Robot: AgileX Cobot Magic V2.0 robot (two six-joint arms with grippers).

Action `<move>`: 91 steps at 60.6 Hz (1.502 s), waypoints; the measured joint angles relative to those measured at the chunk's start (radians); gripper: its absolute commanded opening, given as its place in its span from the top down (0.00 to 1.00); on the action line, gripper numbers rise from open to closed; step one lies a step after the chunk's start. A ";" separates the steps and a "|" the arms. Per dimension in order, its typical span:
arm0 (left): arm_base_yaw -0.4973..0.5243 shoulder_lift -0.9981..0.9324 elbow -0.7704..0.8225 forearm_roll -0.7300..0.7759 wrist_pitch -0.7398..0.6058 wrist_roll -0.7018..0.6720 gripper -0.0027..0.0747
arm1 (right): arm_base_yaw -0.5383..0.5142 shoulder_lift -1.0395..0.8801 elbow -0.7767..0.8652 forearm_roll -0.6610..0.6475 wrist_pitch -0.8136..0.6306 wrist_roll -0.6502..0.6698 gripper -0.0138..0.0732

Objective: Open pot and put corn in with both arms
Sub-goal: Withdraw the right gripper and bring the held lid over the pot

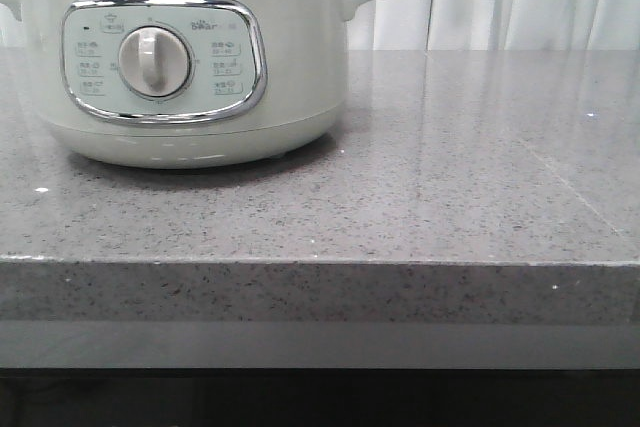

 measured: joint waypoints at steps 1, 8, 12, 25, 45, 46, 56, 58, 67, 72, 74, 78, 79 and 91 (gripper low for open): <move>0.000 0.006 -0.005 0.000 0.002 0.000 0.75 | 0.000 0.000 0.000 0.000 0.000 0.000 0.92; 0.000 0.043 -0.025 0.000 0.020 0.000 0.75 | 0.000 0.000 0.000 0.000 0.000 0.000 0.92; 0.000 0.051 -0.027 0.000 0.032 0.000 0.75 | 0.000 0.000 0.000 0.000 0.000 0.000 0.92; 0.000 0.056 -0.027 0.000 0.064 0.000 0.75 | 0.000 0.000 0.000 0.000 -0.006 0.000 0.92; 0.000 0.056 0.007 0.000 0.031 0.000 0.75 | 0.000 0.000 0.000 0.000 -0.006 0.000 0.92; 0.000 0.056 0.007 0.000 0.028 0.000 0.75 | 0.000 0.000 0.000 0.000 -0.006 0.000 0.92; 0.000 0.058 0.013 0.000 0.015 0.000 0.75 | 0.000 0.000 0.000 0.000 -0.006 0.000 0.92; 0.000 0.058 0.012 0.000 0.015 0.000 0.75 | 0.000 0.000 0.000 0.000 -0.006 0.000 0.92; 0.000 0.066 0.012 0.000 0.015 0.000 0.75 | 0.000 0.000 0.000 0.000 -0.006 0.000 0.92; 0.000 0.068 0.013 0.002 0.015 0.000 0.75 | 0.000 0.000 0.000 0.000 -0.006 0.000 0.92; 0.000 0.068 0.014 0.002 0.015 0.000 0.75 | 0.000 0.000 0.000 0.000 -0.006 0.000 0.92; 0.000 0.068 0.014 0.006 0.015 0.000 0.75 | 0.000 0.000 0.000 0.000 -0.006 0.000 0.92; 0.000 0.068 0.014 0.006 0.015 0.000 0.75 | 0.000 0.000 0.000 0.000 -0.006 0.000 0.92; 0.000 0.068 0.014 0.006 0.021 0.000 0.75 | 0.000 0.000 0.000 0.000 -0.006 0.000 0.92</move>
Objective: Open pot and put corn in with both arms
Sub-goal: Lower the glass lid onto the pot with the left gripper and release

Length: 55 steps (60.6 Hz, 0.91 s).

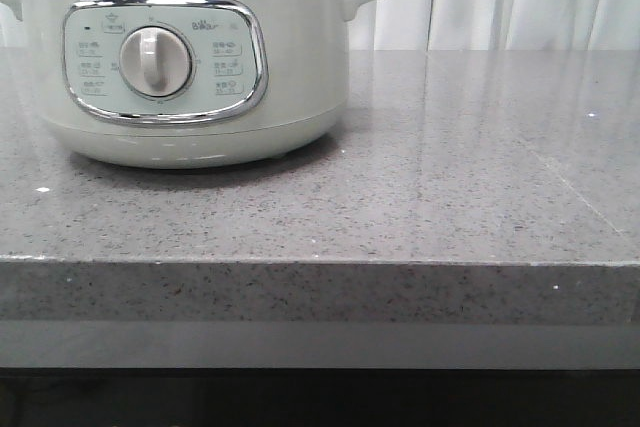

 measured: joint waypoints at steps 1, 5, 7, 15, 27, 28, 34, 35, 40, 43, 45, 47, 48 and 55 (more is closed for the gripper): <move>0.000 0.000 0.000 0.000 0.000 0.000 0.75 | 0.000 0.000 0.000 0.000 0.000 0.000 0.92; 0.000 0.000 0.000 0.000 0.000 0.000 0.74 | 0.000 0.000 0.000 0.000 0.000 0.000 0.92; 0.000 0.000 0.000 0.000 0.000 0.000 0.74 | 0.000 0.000 0.000 0.000 0.000 0.000 0.92; 0.000 0.000 0.000 0.000 0.000 0.000 0.61 | 0.000 0.000 0.000 0.000 0.000 0.000 0.92; 0.000 0.000 0.000 0.002 -0.002 0.000 0.39 | 0.000 0.000 0.000 0.000 0.000 0.000 0.92; 0.000 0.000 0.000 0.007 -0.004 0.000 0.39 | 0.000 0.000 0.000 0.000 0.000 0.000 0.92; 0.000 -0.002 -0.002 0.007 -0.036 0.000 0.39 | 0.000 0.000 0.000 0.000 0.000 0.000 0.92; 0.000 -0.004 -0.004 0.007 -0.039 0.000 0.39 | 0.000 0.000 0.000 0.000 0.000 0.000 0.92; 0.000 -0.009 -0.004 0.007 -0.045 0.000 0.39 | 0.000 0.000 0.000 0.000 0.000 0.000 0.92; 0.000 -0.018 -0.004 0.007 -0.045 0.000 0.39 | 0.000 0.000 0.000 0.000 0.000 0.000 0.92; 0.000 -0.023 -0.004 0.007 -0.045 0.000 0.39 | 0.000 0.000 0.000 0.000 0.000 0.000 0.92; 0.000 -0.028 -0.004 0.007 -0.045 0.000 0.40 | 0.000 0.000 0.000 0.000 0.000 0.000 0.92; 0.000 -0.032 -0.004 0.007 -0.045 0.000 0.41 | 0.000 0.000 0.000 0.000 0.000 0.000 0.92; 0.000 -0.062 -0.004 0.006 -0.045 0.000 0.53 | 0.000 0.000 0.000 0.000 0.000 0.000 0.92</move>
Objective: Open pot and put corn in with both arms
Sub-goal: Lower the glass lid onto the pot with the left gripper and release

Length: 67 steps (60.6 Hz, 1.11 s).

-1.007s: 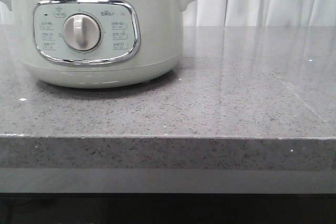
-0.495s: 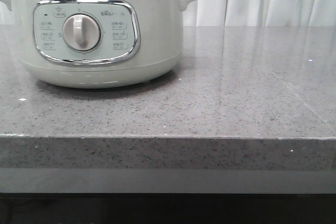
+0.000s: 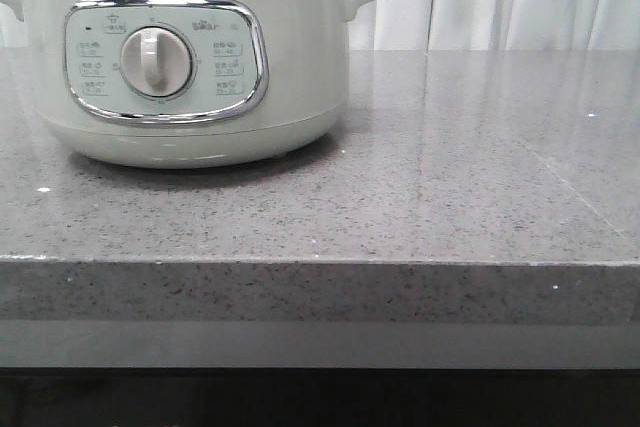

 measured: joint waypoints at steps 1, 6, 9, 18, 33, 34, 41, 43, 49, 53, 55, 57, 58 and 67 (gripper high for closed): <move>0.000 -0.004 0.000 0.000 0.000 0.000 0.56 | 0.000 0.000 0.000 0.000 0.000 0.000 0.92; 0.000 -0.028 0.000 0.000 0.000 0.000 0.67 | 0.000 0.000 0.000 0.000 0.000 0.000 0.92; 0.000 -0.041 0.000 0.000 0.000 0.000 0.76 | 0.000 0.000 0.000 0.000 0.000 0.000 0.92; 0.000 -0.080 0.010 0.000 0.000 0.000 0.96 | 0.000 0.000 0.000 0.000 0.000 0.000 0.92; 0.000 -0.208 0.190 0.000 -0.092 0.000 0.99 | 0.000 0.000 0.000 0.000 0.000 0.000 0.92; 0.000 -0.223 0.211 0.000 -0.102 0.000 0.99 | 0.000 0.000 0.000 0.000 0.000 0.000 0.92; 0.000 -0.335 0.345 0.000 -0.161 0.000 0.99 | 0.000 0.000 0.000 0.000 0.000 0.000 0.92; 0.000 -0.364 0.377 0.000 -0.174 0.000 0.99 | 0.000 0.000 0.000 0.000 0.000 0.000 0.92; 0.000 -0.486 0.509 0.000 -0.232 0.000 0.99 | 0.000 0.000 0.000 0.000 0.000 0.000 0.92; 0.000 -0.567 0.596 0.000 -0.286 0.000 0.99 | 0.000 0.000 0.000 0.000 0.000 0.000 0.92; 0.000 -0.615 0.646 0.000 -0.317 0.000 0.99 | 0.000 0.000 0.000 0.000 0.000 0.000 0.92; 0.000 -0.663 0.697 0.000 -0.351 0.000 0.99 | 0.000 0.000 0.000 0.000 0.000 0.000 0.92; 0.000 -0.683 0.717 0.000 -0.364 0.000 0.99 | 0.000 0.000 0.000 0.000 0.000 0.000 0.92; 0.000 -0.915 0.936 -0.002 -0.491 0.000 0.99 | 0.000 0.000 0.000 0.000 0.000 0.000 0.92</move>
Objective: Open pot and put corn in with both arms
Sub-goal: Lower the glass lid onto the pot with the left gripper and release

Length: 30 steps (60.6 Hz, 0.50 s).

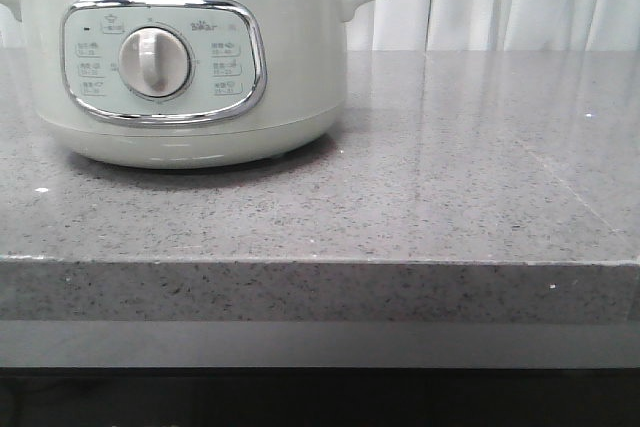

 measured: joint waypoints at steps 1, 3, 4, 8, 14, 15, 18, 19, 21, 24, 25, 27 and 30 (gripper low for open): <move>0.000 -0.022 0.018 0.000 -0.009 0.000 0.99 | 0.000 0.000 0.000 0.000 0.000 0.000 0.92; 0.000 -0.078 0.064 0.000 -0.028 0.000 0.99 | 0.000 0.000 0.000 0.000 0.000 0.000 0.92; 0.000 -0.112 0.089 0.000 -0.037 0.000 0.99 | 0.000 0.000 0.000 0.000 0.000 0.000 0.92; 0.000 -0.214 0.160 -0.002 -0.052 0.000 0.99 | 0.000 0.000 0.000 0.000 0.000 0.000 0.92; 0.000 -0.369 0.261 -0.002 -0.059 0.000 0.99 | 0.000 0.000 0.000 0.000 0.000 0.000 0.92; 0.000 -0.389 0.274 -0.002 -0.059 0.000 0.99 | 0.000 0.000 0.000 0.000 0.000 0.000 0.92; 0.000 -0.464 0.318 -0.002 -0.059 0.000 0.99 | 0.000 0.000 0.000 0.000 0.000 0.000 0.92; 0.000 -0.482 0.328 -0.002 -0.059 0.000 0.99 | 0.000 0.000 0.000 0.000 0.000 0.000 0.92; 0.000 -0.525 0.352 -0.002 -0.059 0.000 0.99 | 0.000 0.000 0.000 0.000 0.000 0.000 0.92; 0.000 -0.585 0.382 -0.002 -0.059 0.000 0.99 | 0.000 0.000 0.000 0.000 0.000 0.000 0.92; 0.000 -0.598 0.389 -0.002 -0.059 0.000 0.99 | 0.000 0.000 0.000 0.000 0.000 0.000 0.92; 0.000 -0.628 0.402 -0.002 -0.060 0.000 0.99 | 0.000 0.000 0.000 0.000 0.000 0.000 0.92; 0.000 -0.665 0.417 -0.002 -0.060 0.000 0.99 | 0.000 0.000 0.000 0.000 0.000 0.000 0.92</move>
